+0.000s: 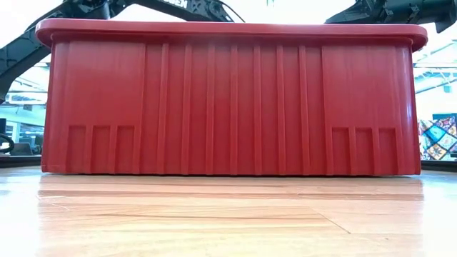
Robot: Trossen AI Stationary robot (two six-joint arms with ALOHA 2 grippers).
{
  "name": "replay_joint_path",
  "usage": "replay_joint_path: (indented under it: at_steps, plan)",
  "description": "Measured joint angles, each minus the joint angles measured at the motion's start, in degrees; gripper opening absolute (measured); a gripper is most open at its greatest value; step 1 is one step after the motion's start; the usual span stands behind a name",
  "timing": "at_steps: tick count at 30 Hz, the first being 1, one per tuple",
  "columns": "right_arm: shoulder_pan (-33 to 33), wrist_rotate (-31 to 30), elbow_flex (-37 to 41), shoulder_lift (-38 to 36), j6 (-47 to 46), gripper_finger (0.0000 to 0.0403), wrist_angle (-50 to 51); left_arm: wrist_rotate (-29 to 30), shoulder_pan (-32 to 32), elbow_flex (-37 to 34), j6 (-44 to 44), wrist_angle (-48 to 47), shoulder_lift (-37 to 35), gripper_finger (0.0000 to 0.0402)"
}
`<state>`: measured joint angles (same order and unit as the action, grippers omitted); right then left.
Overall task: Pick and place slides into bin
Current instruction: Put the slide into the bin
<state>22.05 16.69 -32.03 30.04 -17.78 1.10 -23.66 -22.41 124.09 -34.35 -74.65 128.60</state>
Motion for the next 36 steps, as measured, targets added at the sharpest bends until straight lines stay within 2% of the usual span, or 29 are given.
replay_joint_path:
  at_steps: [6,11,14,17,20,22,24,25,29,32,36]
  plan:
    - [0.0,0.0,0.0,0.0,0.0,0.0000,0.0,0.4,0.3,4.6,0.7,-3.5,-0.1,0.0263]
    - [0.0,0.1,0.0,0.0,0.0,0.0000,0.0,4.8,1.1,9.9,0.8,-7.7,-0.8,0.0252]
    - [0.0,0.1,0.0,0.0,0.4,0.0000,0.0,6.9,2.1,10.5,-2.3,-7.9,-5.6,0.0220]
    - [0.0,0.1,0.0,-0.3,1.3,0.0000,0.0,7.1,3.7,10.6,-4.4,-7.8,-13.0,0.0158]
    - [0.0,1.1,0.0,-0.7,2.5,0.0000,0.0,2.6,5.1,10.6,-1.4,-6.0,-20.0,0.0078]
    - [0.0,2.0,0.0,-0.8,3.4,0.0000,0.0,-5.1,5.6,10.6,3.6,-3.0,-24.3,0.0026]
    - [0.0,3.4,0.0,-0.8,3.8,0.0000,0.0,-13.5,6.2,10.6,10.7,1.1,-28.5,0.0011]
    - [0.0,4.3,0.0,-0.8,4.0,0.0000,0.0,-15.2,7.0,10.7,14.4,3.6,-30.2,0.0011]
    - [0.0,4.6,0.0,-0.8,5.8,0.0000,0.0,-13.6,12.7,10.7,20.7,10.4,-34.2,0.0002]
    - [0.0,4.6,0.0,-0.8,6.8,0.0000,-0.5,-10.7,17.7,10.6,23.9,11.7,-34.4,0.0003]
    - [0.0,4.6,0.0,-0.9,6.6,0.0000,-4.7,-10.6,24.6,9.5,24.4,11.9,-33.6,0.0001]
